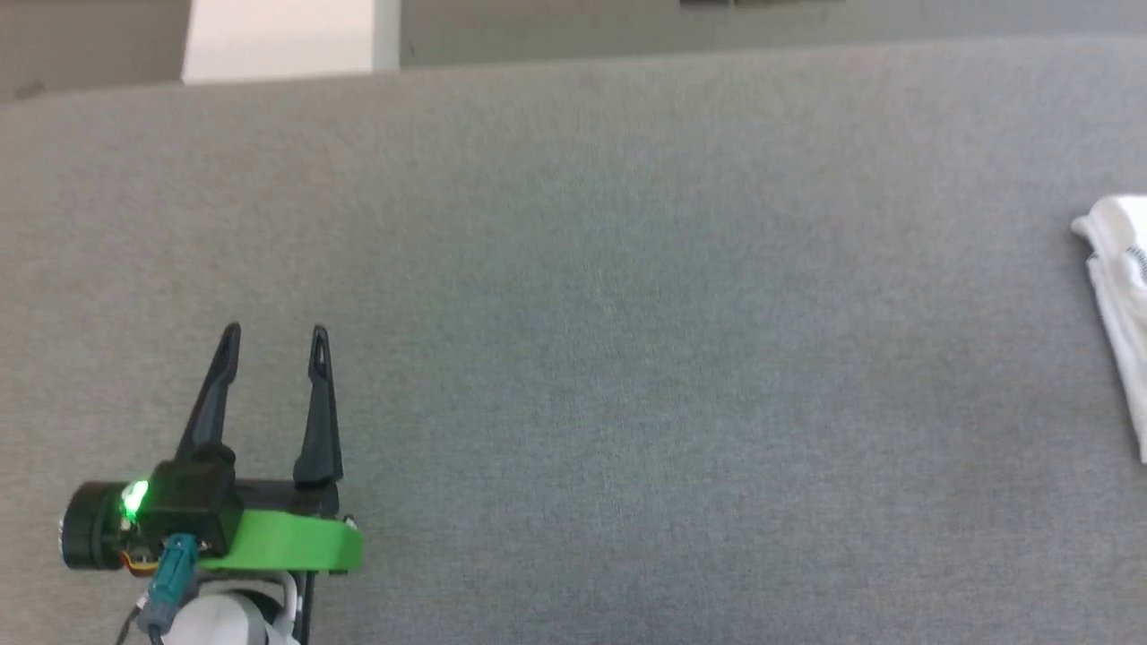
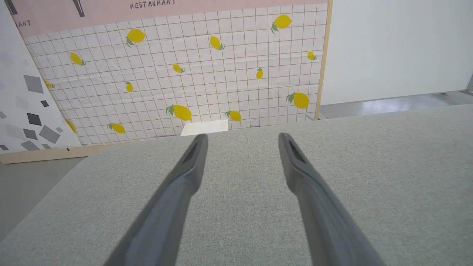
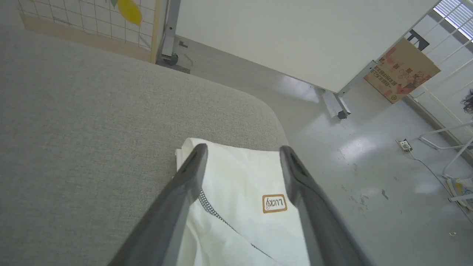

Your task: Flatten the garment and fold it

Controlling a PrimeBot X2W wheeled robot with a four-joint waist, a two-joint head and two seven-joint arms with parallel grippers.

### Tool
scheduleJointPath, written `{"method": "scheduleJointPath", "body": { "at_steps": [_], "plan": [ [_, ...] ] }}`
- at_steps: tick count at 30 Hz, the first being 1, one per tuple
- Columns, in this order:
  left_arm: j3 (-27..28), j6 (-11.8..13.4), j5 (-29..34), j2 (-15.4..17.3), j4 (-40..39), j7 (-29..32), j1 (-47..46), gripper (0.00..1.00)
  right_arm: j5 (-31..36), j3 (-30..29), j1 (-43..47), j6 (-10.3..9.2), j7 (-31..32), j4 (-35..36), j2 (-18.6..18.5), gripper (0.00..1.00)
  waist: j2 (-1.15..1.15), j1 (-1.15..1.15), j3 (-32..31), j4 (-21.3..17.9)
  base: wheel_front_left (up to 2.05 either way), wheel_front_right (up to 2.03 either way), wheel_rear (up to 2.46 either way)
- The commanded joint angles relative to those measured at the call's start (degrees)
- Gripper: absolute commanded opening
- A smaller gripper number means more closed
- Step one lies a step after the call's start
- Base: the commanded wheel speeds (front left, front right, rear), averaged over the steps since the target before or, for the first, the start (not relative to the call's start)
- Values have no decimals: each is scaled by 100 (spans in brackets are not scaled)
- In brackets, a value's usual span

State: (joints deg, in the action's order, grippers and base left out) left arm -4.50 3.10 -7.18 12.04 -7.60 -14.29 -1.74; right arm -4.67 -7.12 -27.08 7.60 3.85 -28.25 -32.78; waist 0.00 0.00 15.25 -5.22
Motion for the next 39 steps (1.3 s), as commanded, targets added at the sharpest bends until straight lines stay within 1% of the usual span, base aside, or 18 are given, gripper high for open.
{"method": "scheduleJointPath", "body": {
  "at_steps": [1, 4, 8, 10, 12, 16, 20, 25, 26, 27, 32, 35, 39],
  "plan": [
    [-13, -16, -99, -43, 40, -40, 82, 100, 115, -214, 164, -11, -146, 193, 319, 100, 0, 0, -525, 116, 0, 0, 0],
    [-38, -47, -174, -91, 90, -50, 180, 100, 274, -643, 500, -11, -427, 781, 1031, 100, 0, 0, -708, 164, 0, 0, 0],
    [-55, -75, -247, -135, 141, -58, 321, 100, 398, -802, 972, -11, -591, 1650, 1878, 100, 0, 0, -917, 188, 0, 0, 0],
    [-63, -72, -266, -164, 162, -62, 399, 100, 454, -775, 1207, -11, -609, 2024, 2204, 100, 0, 0, -1013, 189, 0, 0, 0],
    [-85, -74, -290, -205, 189, -64, 469, 100, 509, -692, 1451, -11, -573, 2288, 2442, 100, 0, 0, -1103, 201, 0, 0, 0],
    [-175, -91, -274, -272, 263, -67, 555, 100, 627, -607, 1930, -11, -607, 2584, 2770, 100, 0, 0, -1260, 255, 0, 0, 0],
    [-293, -125, -182, -289, 357, -69, 601, 100, 802, -512, 2290, -11, -838, 2559, 2918, 100, 0, 0, -1383, 310, 0, 0, 0],
    [-406, -162, -115, -345, 450, -70, 626, 100, 962, -408, 2597, -11, -1130, 2394, 2982, 100, 0, 0, -1469, 390, 0, 0, 0],
    [-415, -171, -121, -363, 463, -70, 633, 100, 931, -368, 2643, -11, -1188, 2341, 2985, 100, 0, 0, -1478, 401, 0, 0, 0],
    [-434, -186, -110, -395, 511, -70, 642, 100, 749, -305, 2708, -11, -1334, 2185, 2987, 100, 0, 0, -1494, 434, 0, 0, 0],
    [-465, -204, -52, -420, 628, -70, 662, 100, 577, -147, 2743, -11, -1512, 1944, 2989, 100, 0, 0, -1488, 457, 0, 0, 0],
    [-491, -255, -73, -430, 773, -71, 671, 100, 563, -78, 2663, -11, -1578, 1827, 2989, 100, 0, 0, -1441, 437, 0, 0, 0],
    [-462, -263, -75, -464, 799, -71, 604, 100, 588, -40, 2542, -11, -1651, 1761, 2989, 100, 0, 0, -1403, 438, 0, 0, 0]
  ]
}}
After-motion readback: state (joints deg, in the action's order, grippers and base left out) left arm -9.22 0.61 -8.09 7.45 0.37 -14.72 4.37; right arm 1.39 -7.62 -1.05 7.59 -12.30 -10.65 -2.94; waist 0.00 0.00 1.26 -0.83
